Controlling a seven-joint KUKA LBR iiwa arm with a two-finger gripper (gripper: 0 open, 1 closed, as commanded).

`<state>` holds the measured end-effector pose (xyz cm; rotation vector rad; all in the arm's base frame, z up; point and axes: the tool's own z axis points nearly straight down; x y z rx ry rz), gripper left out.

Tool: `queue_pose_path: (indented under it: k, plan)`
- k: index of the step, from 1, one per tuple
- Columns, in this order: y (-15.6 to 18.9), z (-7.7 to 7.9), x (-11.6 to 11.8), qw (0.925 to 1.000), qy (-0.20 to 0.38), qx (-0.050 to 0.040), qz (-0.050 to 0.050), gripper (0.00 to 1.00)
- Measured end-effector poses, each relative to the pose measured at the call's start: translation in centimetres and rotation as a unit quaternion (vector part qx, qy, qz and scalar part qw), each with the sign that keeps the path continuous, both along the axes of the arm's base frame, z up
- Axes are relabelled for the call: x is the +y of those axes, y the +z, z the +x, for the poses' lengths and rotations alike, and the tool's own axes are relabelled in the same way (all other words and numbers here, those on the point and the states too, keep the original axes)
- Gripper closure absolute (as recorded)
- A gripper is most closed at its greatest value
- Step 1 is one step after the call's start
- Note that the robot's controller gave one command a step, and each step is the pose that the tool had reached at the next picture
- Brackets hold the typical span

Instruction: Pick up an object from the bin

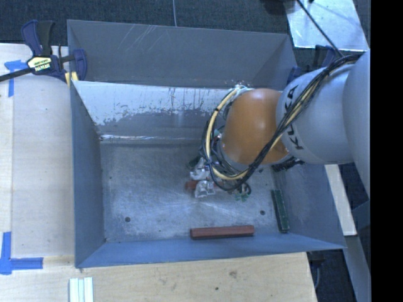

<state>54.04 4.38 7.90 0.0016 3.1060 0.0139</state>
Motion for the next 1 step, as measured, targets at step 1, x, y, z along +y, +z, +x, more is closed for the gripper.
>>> queue_pose_path:
  k: [1]
  plan:
    - [17.58,-0.63,2.25,0.9997,0.021,0.0120,-0.004,1.00]
